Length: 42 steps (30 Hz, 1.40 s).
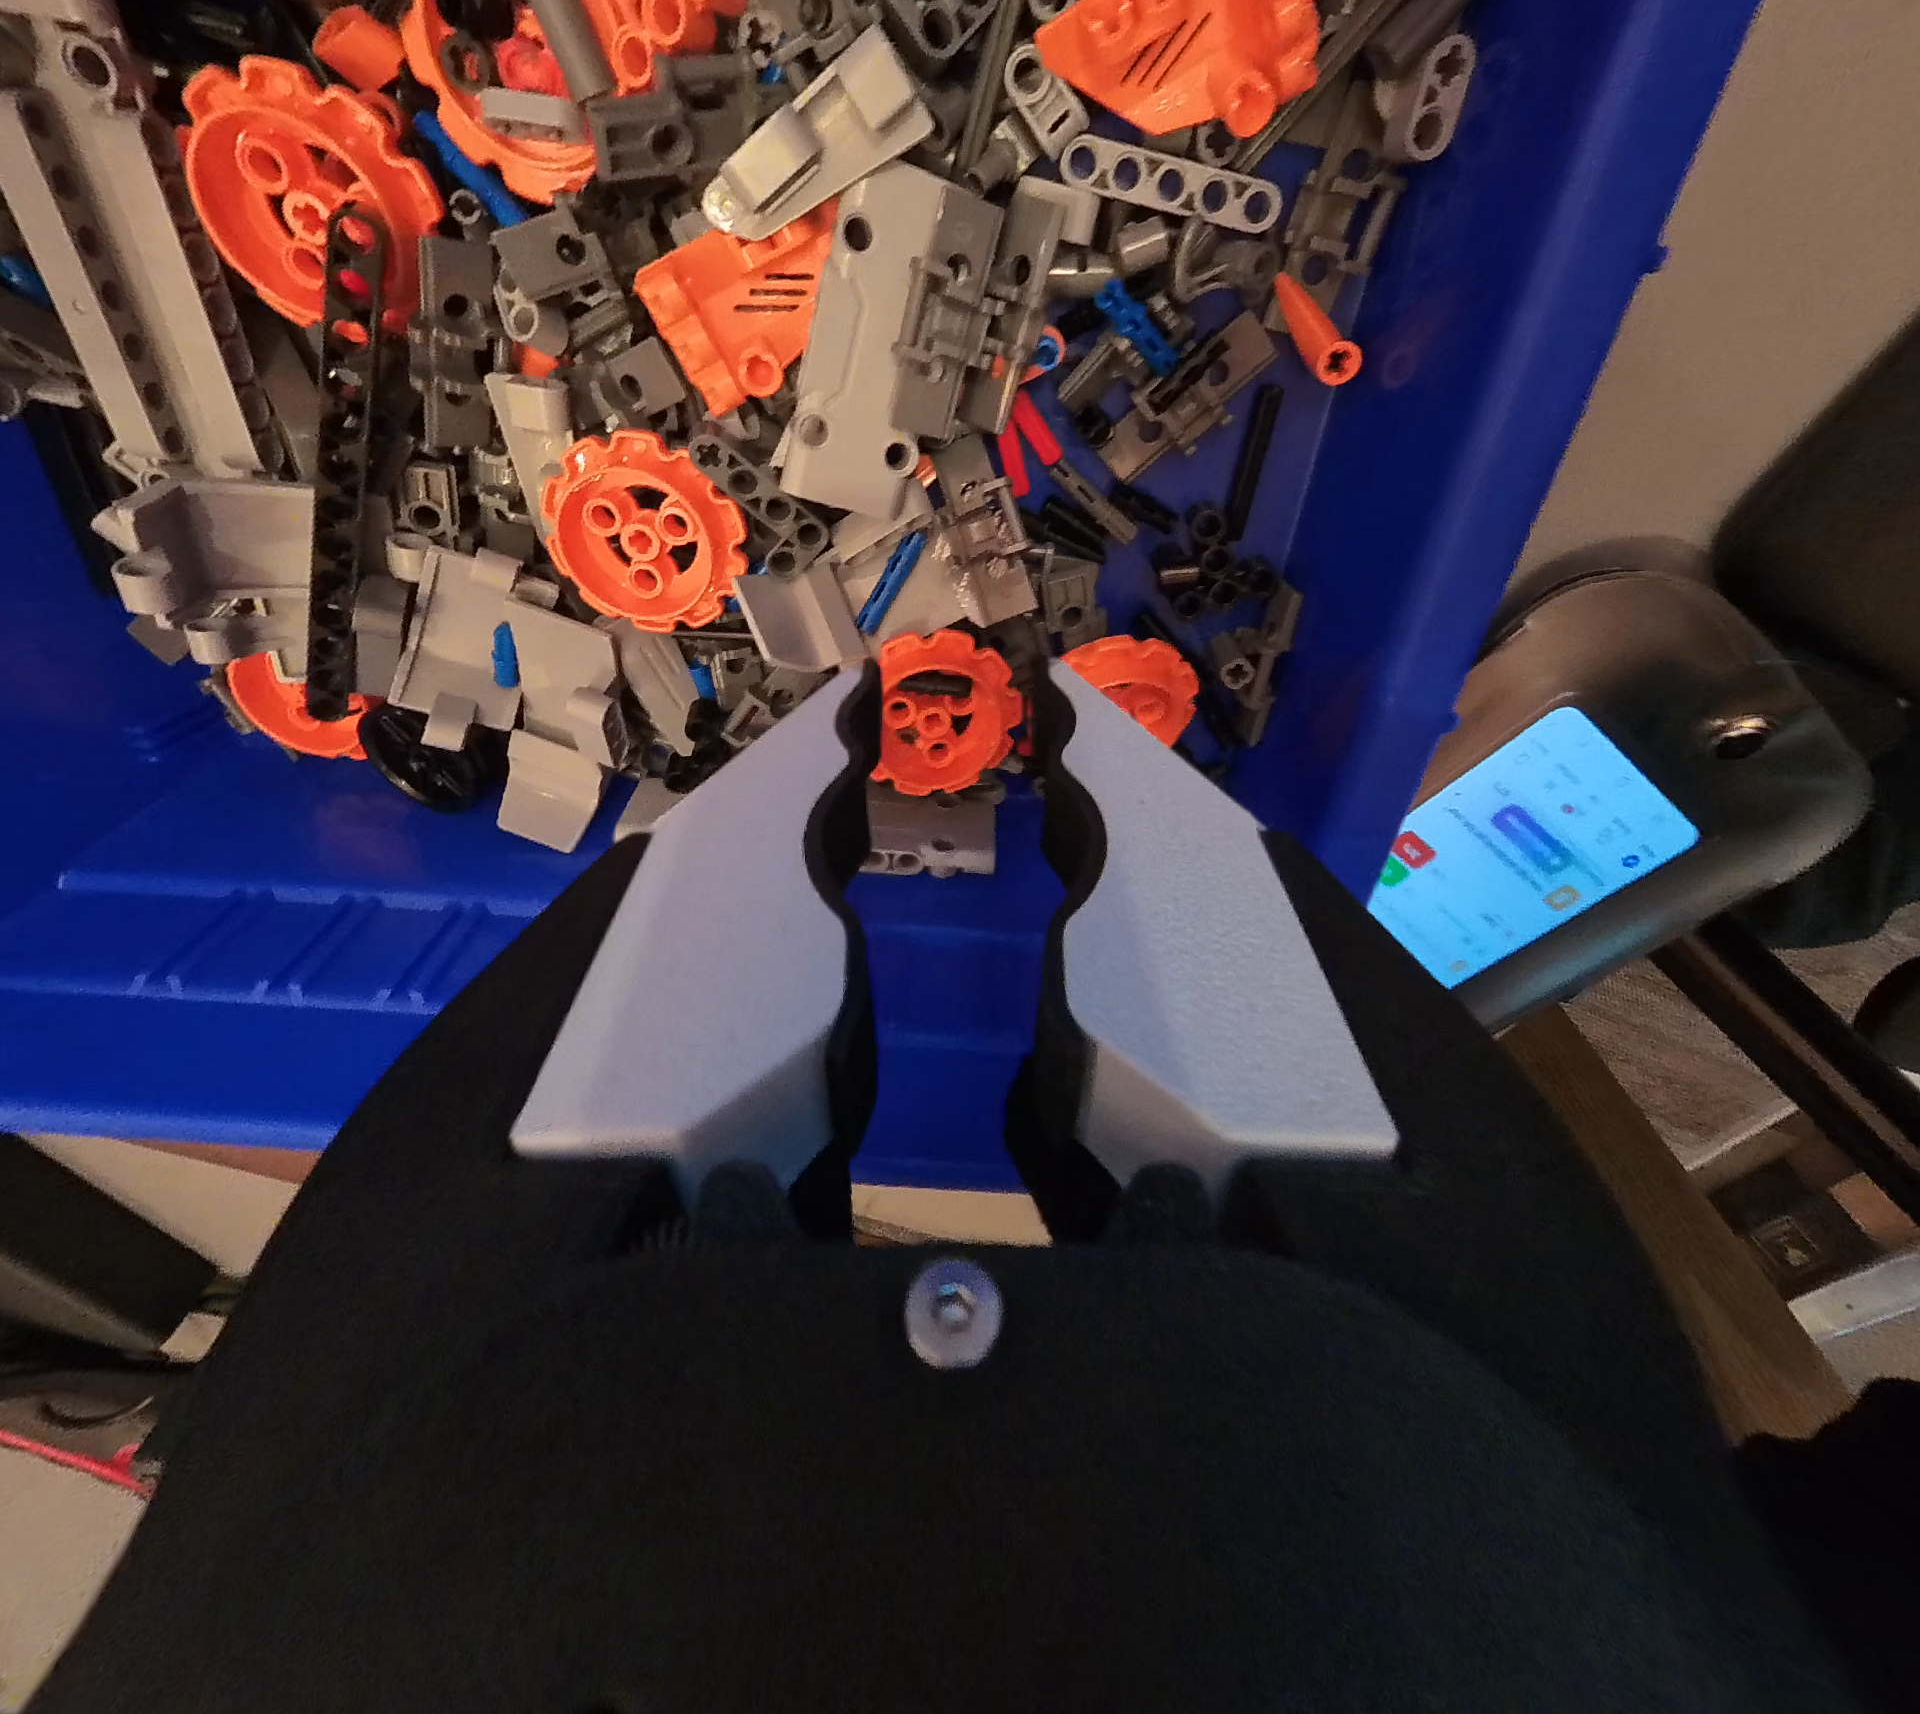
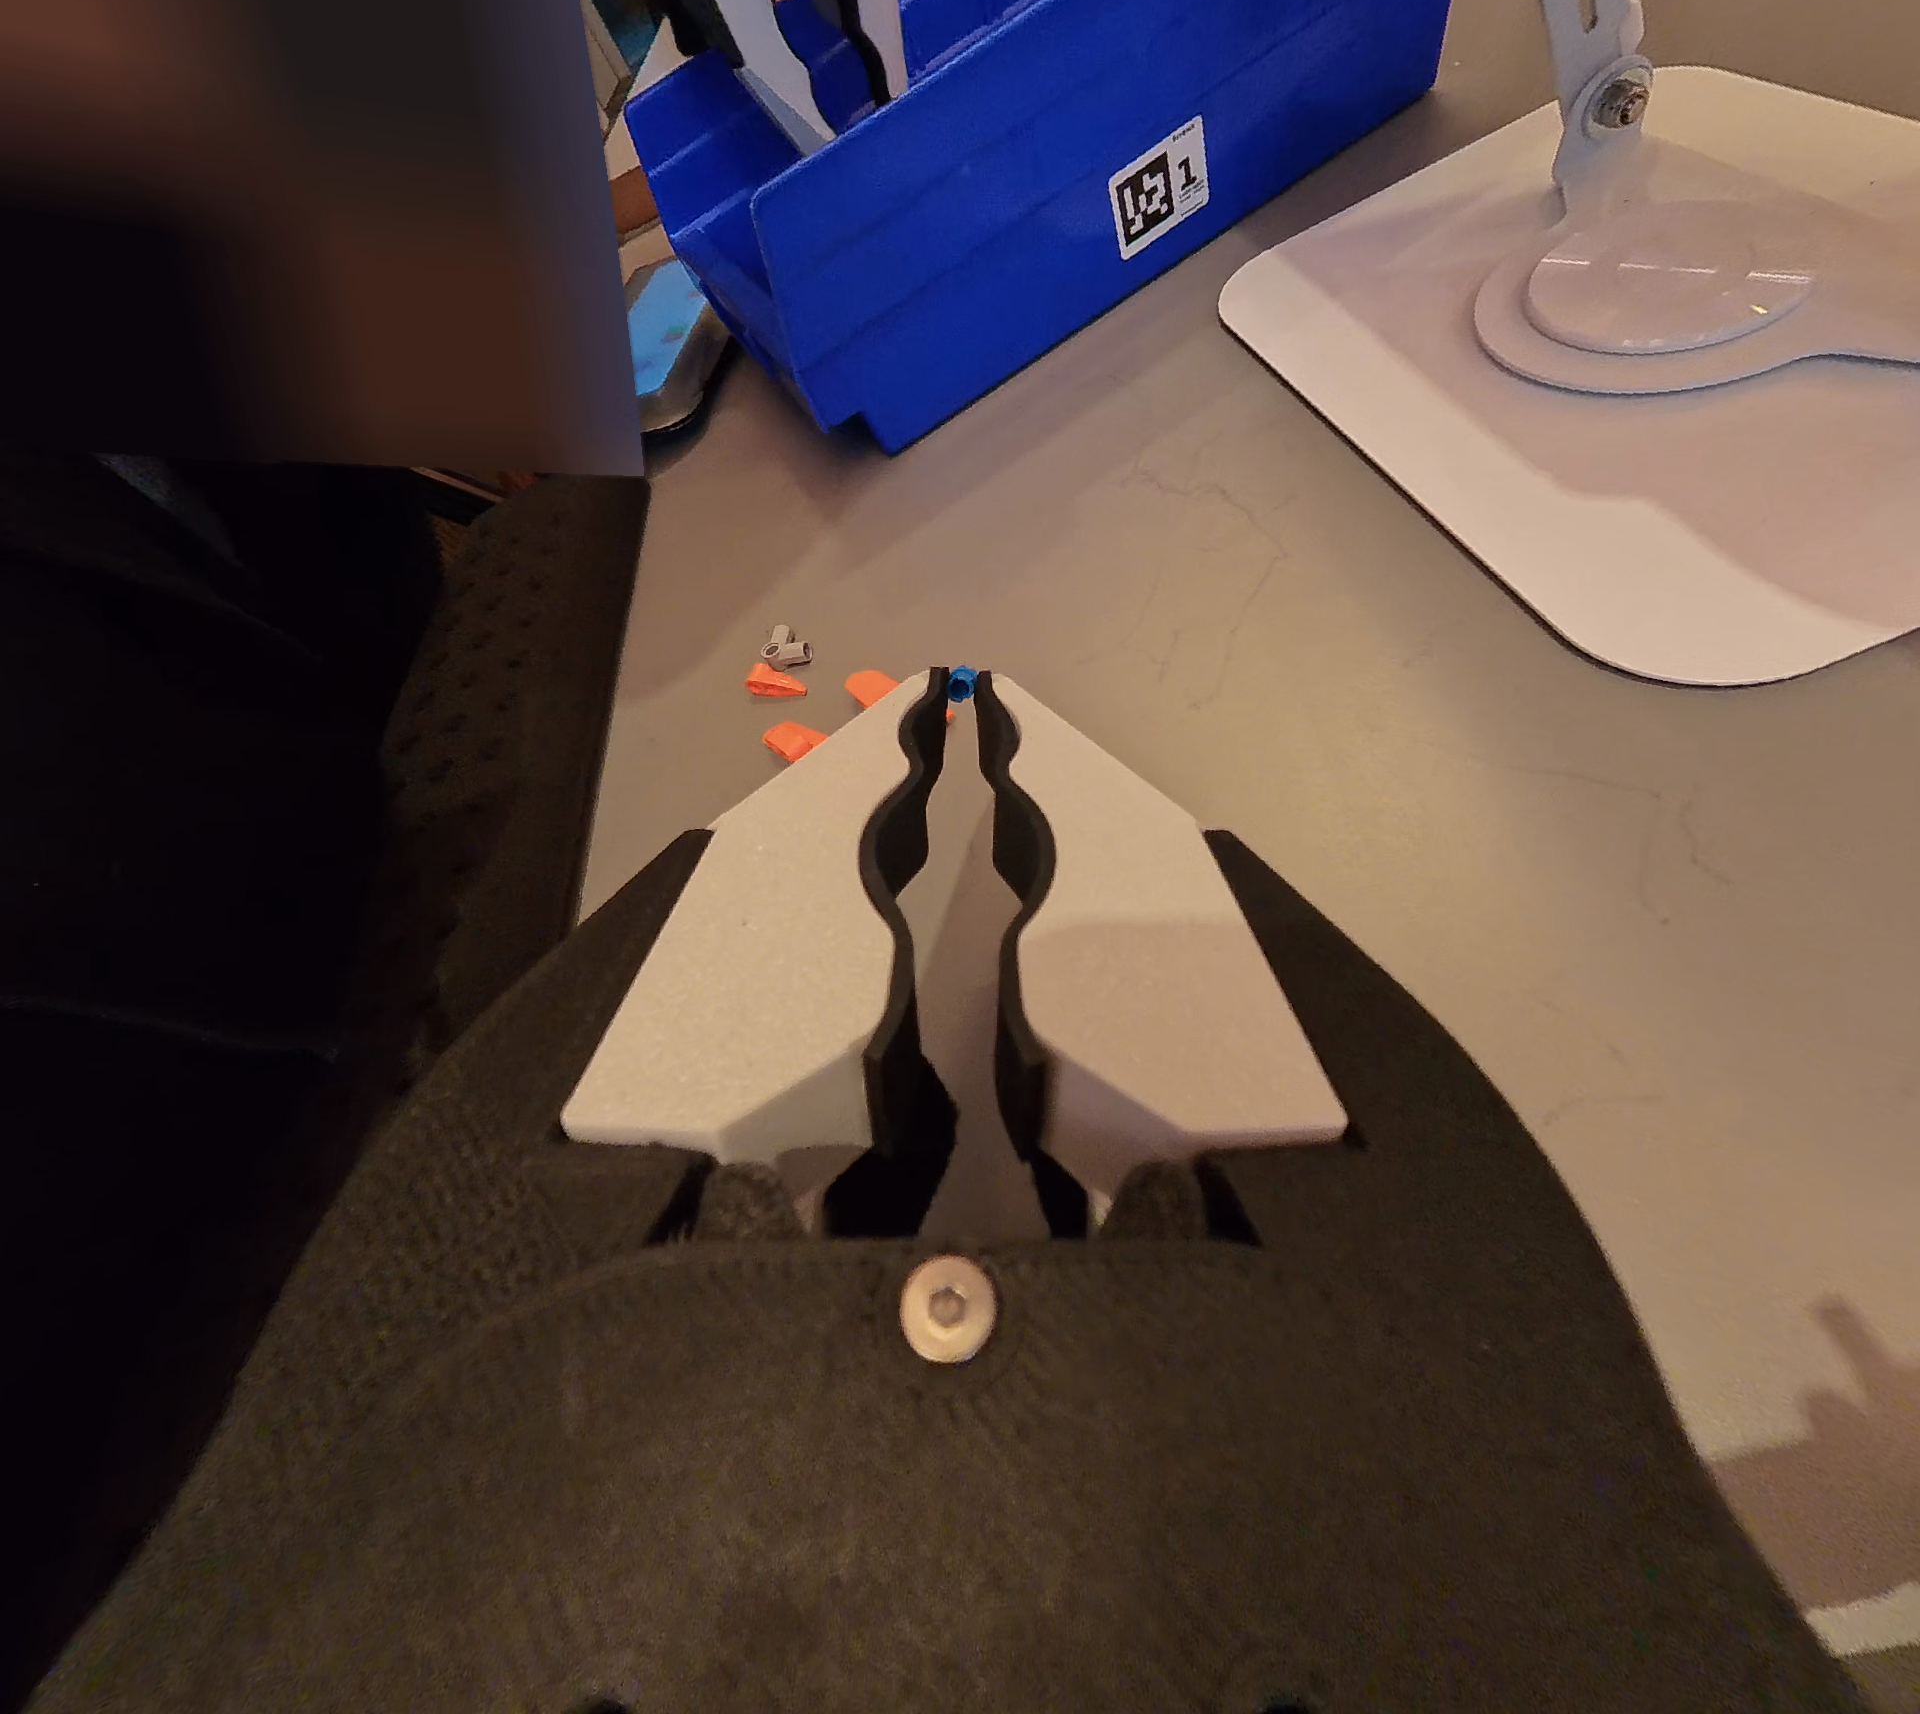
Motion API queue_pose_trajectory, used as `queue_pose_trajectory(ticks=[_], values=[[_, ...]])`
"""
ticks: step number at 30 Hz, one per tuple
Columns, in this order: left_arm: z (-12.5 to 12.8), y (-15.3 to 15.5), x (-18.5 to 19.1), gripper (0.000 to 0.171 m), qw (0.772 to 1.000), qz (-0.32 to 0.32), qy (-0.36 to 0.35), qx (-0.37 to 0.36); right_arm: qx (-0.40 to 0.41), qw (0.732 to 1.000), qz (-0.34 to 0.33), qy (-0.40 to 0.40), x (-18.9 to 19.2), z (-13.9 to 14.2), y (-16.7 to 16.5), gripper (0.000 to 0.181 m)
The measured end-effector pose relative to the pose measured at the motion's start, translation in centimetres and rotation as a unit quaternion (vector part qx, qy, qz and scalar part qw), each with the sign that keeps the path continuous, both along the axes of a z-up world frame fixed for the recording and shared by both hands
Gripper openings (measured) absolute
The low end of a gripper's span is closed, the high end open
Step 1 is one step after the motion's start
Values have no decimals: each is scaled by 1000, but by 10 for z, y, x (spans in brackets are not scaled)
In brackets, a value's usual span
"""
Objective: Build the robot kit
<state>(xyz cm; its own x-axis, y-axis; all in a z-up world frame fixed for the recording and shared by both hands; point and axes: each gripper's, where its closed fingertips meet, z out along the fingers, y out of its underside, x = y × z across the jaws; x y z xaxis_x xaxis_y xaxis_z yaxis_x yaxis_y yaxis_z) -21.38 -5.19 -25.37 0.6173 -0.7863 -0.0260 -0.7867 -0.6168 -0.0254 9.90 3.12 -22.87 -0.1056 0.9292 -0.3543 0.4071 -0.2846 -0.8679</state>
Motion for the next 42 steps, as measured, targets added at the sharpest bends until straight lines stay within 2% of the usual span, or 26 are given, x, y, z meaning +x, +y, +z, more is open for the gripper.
queue_pose_trajectory(ticks=[8, 15, 18, 23, 26, 28, 32, 34, 38, 42], values=[[2, 22, -5, 35, 999, 26, -4, 30, 0, 1000, 1, 1, 0, 1, 0, 3], [-16, 21, 3, 36, 1000, 18, 1, -2, 1, 1000, 2, 2, 0, 2, -1, 3], [-25, 16, 7, 30, 1000, 16, -2, -25, 0, 1000, 2, 2, 0, 2, -1, 3], [-28, -6, 13, 0, 997, -10, -7, -75, -1, 1000, 3, 0, 0, 1, -1, 3], [-28, -25, 21, 4, 994, -26, -18, -106, -1, 1000, 3, 1, 0, 2, -1, 3], [-21, -19, 18, 9, 996, -15, -21, -81, -1, 1000, 2, 2, 0, 2, -1, 3], [0, 21, 5, 28, 998, 38, -41, 22, -1, 1000, 3, 2, 0, 2, -1, 3], [4, 34, 6, 34, 997, 41, -49, 53, 0, 1000, 3, 2, 0, 2, -1, 3], [-8, 44, 23, 37, 996, -7, -42, 72, -1, 1000, 3, 1, 0, 2, -1, 3], [-27, 40, 33, 27, 998, -23, -33, 47, -1, 1000, 3, 2, 0, 2, -1, 3]])
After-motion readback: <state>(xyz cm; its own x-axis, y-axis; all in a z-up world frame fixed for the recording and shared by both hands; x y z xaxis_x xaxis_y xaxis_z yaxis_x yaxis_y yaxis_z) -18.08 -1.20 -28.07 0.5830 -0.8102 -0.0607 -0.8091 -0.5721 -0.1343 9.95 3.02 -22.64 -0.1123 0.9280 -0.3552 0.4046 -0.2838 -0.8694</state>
